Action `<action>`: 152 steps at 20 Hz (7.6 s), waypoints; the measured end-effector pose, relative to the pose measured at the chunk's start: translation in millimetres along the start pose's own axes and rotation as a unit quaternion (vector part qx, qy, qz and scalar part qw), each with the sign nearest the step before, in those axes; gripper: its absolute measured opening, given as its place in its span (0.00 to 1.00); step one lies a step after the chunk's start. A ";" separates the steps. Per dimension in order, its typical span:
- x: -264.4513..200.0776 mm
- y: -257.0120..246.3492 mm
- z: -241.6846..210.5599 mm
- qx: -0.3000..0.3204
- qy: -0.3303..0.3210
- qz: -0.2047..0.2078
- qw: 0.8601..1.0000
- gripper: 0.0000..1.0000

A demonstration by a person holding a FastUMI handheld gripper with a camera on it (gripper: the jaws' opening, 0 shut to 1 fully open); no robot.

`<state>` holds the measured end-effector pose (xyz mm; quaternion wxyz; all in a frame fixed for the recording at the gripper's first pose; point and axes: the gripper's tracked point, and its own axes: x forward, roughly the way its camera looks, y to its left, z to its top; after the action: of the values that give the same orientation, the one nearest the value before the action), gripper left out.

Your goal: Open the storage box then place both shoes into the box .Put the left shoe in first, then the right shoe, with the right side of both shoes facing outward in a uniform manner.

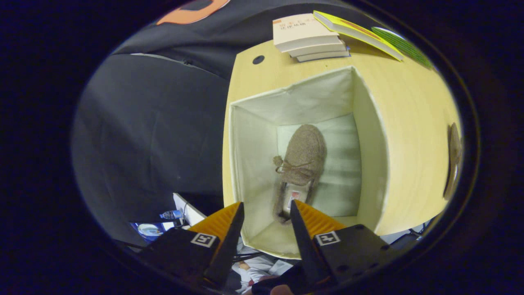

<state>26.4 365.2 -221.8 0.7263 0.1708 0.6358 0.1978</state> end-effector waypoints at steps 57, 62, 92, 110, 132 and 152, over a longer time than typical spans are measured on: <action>-146.0 -519.3 -3.4 0.036 0.047 -0.130 0.990 0.41; -151.7 -508.2 -11.0 0.061 0.043 -0.131 0.989 0.07; -72.2 -65.4 6.6 0.080 0.021 -0.111 0.990 0.06; -80.1 -73.1 24.1 -0.008 -0.102 -0.154 0.983 0.71; -276.4 -70.4 23.3 -0.140 -0.507 -0.200 0.827 0.99; -299.5 -100.3 -5.6 -0.142 -0.563 -0.178 0.795 1.00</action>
<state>-6.1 127.5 -16.3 0.9944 0.0305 0.0990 0.0222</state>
